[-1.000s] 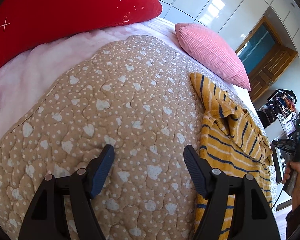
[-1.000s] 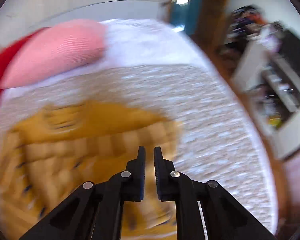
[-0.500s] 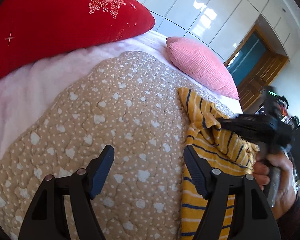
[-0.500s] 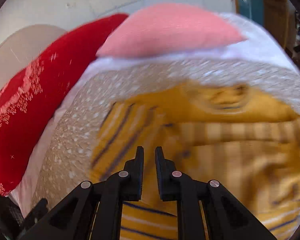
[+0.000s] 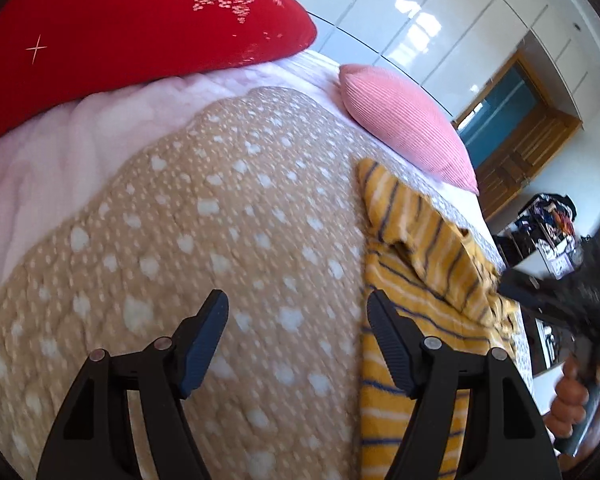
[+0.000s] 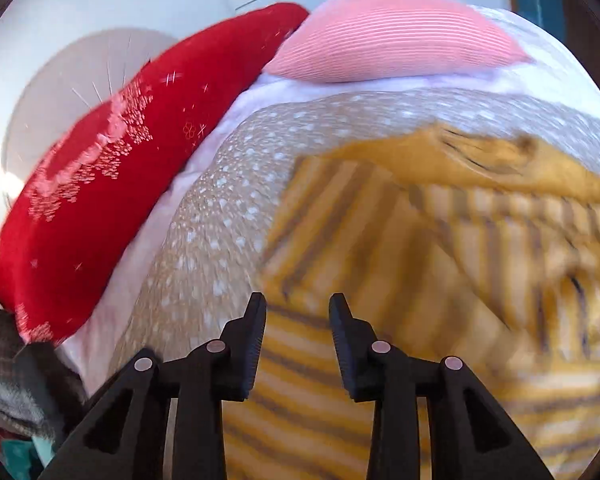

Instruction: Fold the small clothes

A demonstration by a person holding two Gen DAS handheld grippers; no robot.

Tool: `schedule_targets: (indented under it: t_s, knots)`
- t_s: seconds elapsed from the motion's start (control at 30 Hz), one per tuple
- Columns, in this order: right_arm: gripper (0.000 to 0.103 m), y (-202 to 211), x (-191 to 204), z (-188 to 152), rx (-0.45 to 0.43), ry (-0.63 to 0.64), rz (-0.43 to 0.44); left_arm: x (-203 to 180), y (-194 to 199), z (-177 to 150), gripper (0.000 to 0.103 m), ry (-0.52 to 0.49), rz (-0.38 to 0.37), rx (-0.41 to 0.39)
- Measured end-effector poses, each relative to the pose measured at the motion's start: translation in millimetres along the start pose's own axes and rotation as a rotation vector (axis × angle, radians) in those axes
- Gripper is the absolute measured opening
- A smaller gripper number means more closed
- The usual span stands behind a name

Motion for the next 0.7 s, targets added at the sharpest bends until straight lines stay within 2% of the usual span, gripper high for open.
schedule_targets:
  t_s: [0.03, 0.1, 0.2, 0.27, 0.33, 0.4, 0.47, 0.53, 0.57, 0.63, 0.7]
  knots:
    - [0.036, 12, -8, -7, -0.006, -0.007, -0.007, -4, 5, -9, 0.071, -0.007, 0.008, 0.004]
    - [0.045, 44, -43, -32, -0.027, -0.036, -0.044, -12, 11, -27, 0.071, -0.006, 0.004, 0.042]
    - [0.049, 107, -124, -74, -0.077, -0.103, -0.178, -28, 22, -59, 0.071, 0.007, -0.046, 0.123]
    - [0.051, 137, -174, -105, -0.086, -0.171, -0.263, -36, 28, -77, 0.071, 0.009, -0.047, 0.16]
    - [0.052, 158, -211, -136, -0.099, -0.247, -0.308, -43, 30, -93, 0.071, -0.001, -0.036, 0.193]
    - [0.056, 169, -234, -167, -0.111, -0.322, -0.277, -52, 32, -108, 0.073, -0.034, -0.021, 0.213]
    - [0.057, 165, -248, -202, -0.107, -0.415, -0.171, -62, 31, -118, 0.08, -0.074, -0.021, 0.225]
    - [0.057, 149, -248, -221, -0.084, -0.458, -0.099, -68, 29, -123, 0.082, -0.119, 0.015, 0.217]
    - [0.057, 140, -247, -229, -0.086, -0.472, -0.085, -71, 28, -125, 0.082, -0.134, 0.021, 0.221]
    - [0.061, 139, -241, -228, -0.148, -0.472, -0.073, -76, 25, -129, 0.082, -0.138, 0.011, 0.241]
    - [0.061, 138, -230, -222, -0.161, -0.465, 0.0, -80, 25, -135, 0.082, -0.13, -0.008, 0.255]
Point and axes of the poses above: each gripper's, at about its wrist camera, not at the fingertips, and y roughly against the way its jaws point, x to its left, z to its top, the point moved 8 cm from there along -y, roughly the way its jaws point, and after that the axes turned 7 degrees about -z, right-handed, at the moved point
